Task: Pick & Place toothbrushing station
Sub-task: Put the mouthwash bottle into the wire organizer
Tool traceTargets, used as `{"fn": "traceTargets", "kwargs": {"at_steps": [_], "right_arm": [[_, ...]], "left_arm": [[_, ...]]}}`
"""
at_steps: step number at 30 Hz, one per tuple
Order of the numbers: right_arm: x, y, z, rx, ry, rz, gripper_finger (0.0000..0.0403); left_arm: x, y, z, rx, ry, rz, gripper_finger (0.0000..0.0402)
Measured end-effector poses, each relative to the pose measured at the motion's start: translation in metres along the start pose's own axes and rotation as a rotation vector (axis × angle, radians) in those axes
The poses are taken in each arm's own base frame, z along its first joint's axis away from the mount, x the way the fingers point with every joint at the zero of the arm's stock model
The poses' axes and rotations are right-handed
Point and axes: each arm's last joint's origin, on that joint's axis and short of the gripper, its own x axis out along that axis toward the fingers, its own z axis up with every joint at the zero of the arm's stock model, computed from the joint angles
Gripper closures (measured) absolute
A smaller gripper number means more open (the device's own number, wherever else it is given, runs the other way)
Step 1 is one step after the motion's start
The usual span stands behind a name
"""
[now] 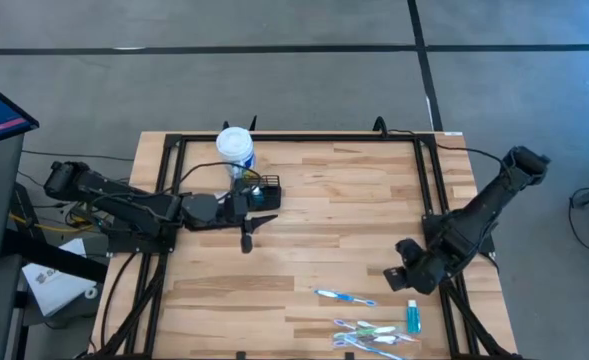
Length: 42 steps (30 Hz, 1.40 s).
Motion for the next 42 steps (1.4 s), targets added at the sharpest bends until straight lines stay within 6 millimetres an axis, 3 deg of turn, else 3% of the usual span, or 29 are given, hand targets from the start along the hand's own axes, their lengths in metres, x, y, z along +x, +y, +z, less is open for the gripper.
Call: {"fn": "traceTargets", "kwargs": {"at_steps": [6, 13, 22, 37, 42], "right_arm": [[0.021, -0.003, -0.019, 0.140, 0.114, -0.149, 0.0351], [0.036, 0.013, -0.029, 0.157, 0.117, -0.190, 0.0351], [0.054, 0.020, -0.040, 0.162, 0.128, -0.309, 0.0351], [0.056, 0.014, -0.039, 0.156, 0.054, -0.361, 0.0350], [0.056, 0.014, -0.040, 0.152, 0.056, -0.361, 0.0327]], "left_arm": [[0.000, -0.001, 0.000, 0.001, -0.001, -0.039, 0.0314], [0.000, -0.001, 0.001, 0.004, -0.011, -0.045, 0.0314], [0.000, -0.001, 0.003, 0.020, -0.031, -0.043, 0.0314], [0.000, -0.001, 0.004, 0.018, -0.036, -0.043, 0.0314], [0.000, -0.001, 0.004, 0.019, -0.036, -0.043, 0.0314]]}}
